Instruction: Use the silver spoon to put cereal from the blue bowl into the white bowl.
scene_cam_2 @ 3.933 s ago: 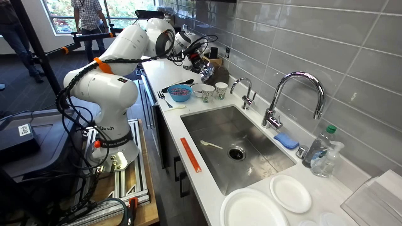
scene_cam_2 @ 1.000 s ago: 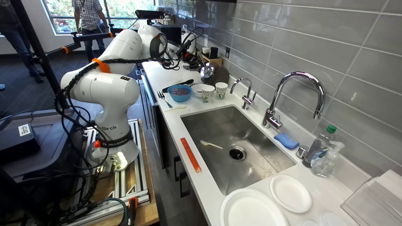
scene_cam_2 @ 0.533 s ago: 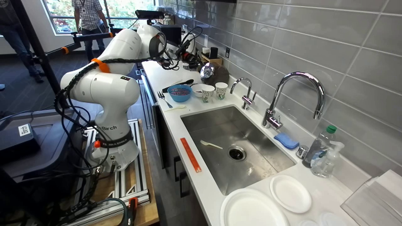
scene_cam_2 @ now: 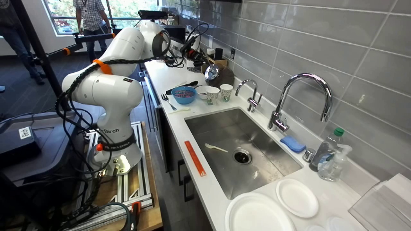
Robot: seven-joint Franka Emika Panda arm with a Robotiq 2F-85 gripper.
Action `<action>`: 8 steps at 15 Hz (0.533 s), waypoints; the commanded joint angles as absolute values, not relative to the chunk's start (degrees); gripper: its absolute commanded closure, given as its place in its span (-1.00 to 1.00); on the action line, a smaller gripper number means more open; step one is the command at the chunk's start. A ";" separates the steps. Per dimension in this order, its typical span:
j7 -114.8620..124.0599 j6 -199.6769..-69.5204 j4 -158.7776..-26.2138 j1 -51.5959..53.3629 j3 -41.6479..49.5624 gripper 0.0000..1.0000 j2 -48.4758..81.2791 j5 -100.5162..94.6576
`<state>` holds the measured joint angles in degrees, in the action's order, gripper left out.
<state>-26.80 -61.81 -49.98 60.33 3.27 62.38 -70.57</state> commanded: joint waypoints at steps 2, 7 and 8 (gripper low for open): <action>-28.11 -61.52 -53.13 58.87 1.71 0.94 57.85 -67.58; -27.97 -61.26 -53.30 56.02 -0.13 0.94 55.66 -61.02; -27.76 -61.48 -53.38 55.41 -0.56 0.94 55.13 -59.58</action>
